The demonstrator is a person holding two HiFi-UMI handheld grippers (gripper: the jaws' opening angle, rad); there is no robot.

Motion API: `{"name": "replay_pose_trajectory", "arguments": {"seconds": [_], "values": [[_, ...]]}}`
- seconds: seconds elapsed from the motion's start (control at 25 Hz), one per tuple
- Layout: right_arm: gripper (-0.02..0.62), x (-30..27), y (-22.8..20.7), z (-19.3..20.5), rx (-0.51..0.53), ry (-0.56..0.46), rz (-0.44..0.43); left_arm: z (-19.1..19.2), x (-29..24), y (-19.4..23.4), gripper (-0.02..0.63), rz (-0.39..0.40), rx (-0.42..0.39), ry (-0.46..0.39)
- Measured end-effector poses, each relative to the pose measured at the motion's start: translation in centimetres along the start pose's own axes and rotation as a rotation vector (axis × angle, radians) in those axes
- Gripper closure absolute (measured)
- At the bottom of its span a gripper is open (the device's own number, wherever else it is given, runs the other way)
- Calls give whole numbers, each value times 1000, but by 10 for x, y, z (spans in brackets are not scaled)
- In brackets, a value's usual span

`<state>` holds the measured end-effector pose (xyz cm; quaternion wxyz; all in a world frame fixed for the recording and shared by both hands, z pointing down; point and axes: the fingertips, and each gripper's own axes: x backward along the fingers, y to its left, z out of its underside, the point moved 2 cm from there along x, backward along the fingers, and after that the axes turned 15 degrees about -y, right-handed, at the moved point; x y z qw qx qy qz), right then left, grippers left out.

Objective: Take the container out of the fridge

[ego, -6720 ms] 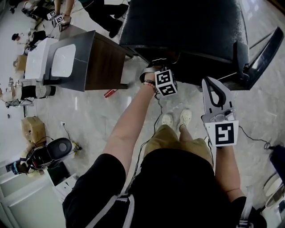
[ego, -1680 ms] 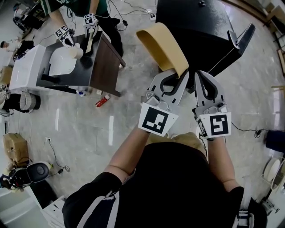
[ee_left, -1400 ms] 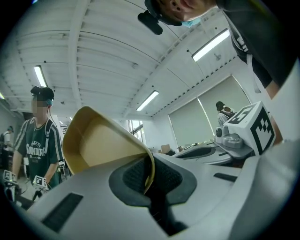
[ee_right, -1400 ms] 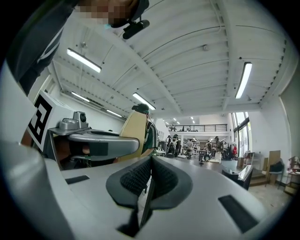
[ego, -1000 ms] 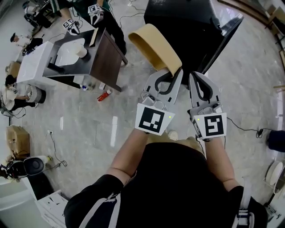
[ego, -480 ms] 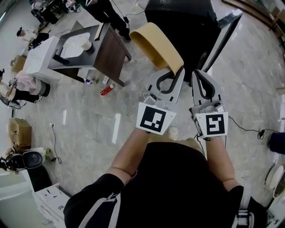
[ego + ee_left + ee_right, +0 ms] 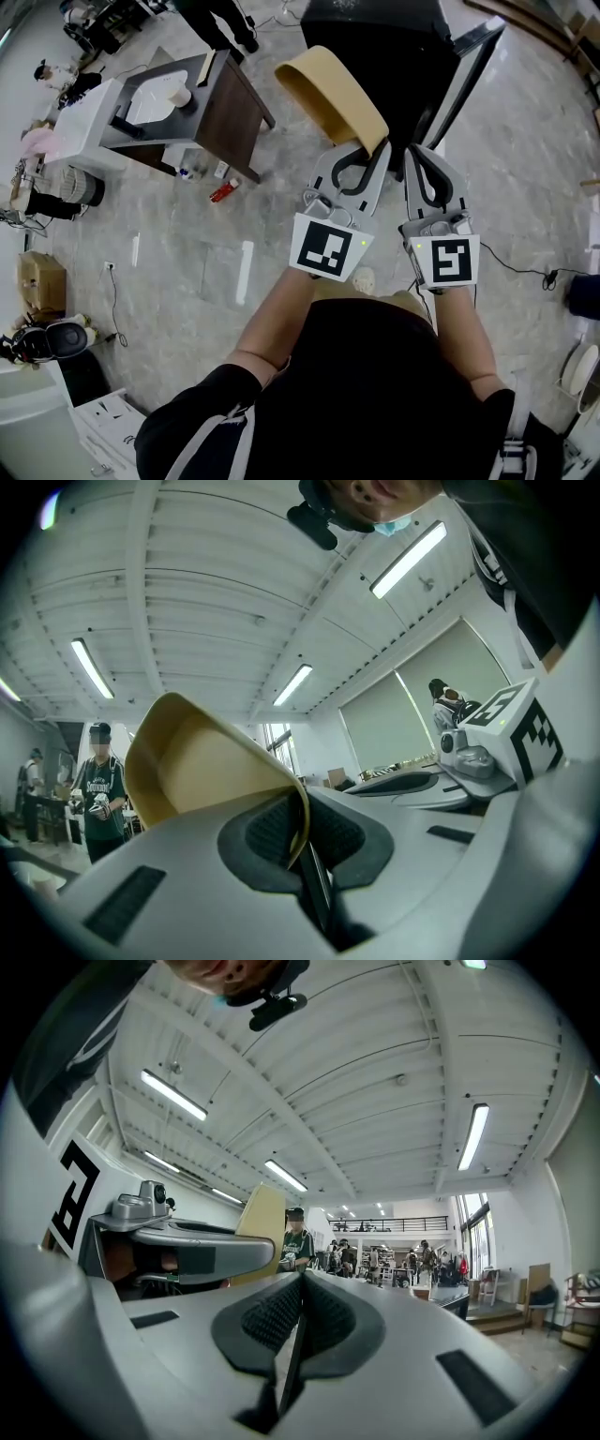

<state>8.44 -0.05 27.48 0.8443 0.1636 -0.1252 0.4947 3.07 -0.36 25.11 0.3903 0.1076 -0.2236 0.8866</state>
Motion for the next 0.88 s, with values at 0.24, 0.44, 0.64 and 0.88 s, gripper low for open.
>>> {"name": "replay_pose_trajectory", "arguments": {"seconds": [0.24,0.44,0.64,0.88], "values": [[561,0,0,5,19,22,-10,3,-2,2,577,2,13,-10],[561,2,-3,6,20,29,0,8,-3,-2,577,12,11,3],[561,3,-3,0,21,11,7,7,-1,-5,577,6,22,2],[561,0,4,4,44,37,-11,6,2,-2,577,13,31,0]]}}
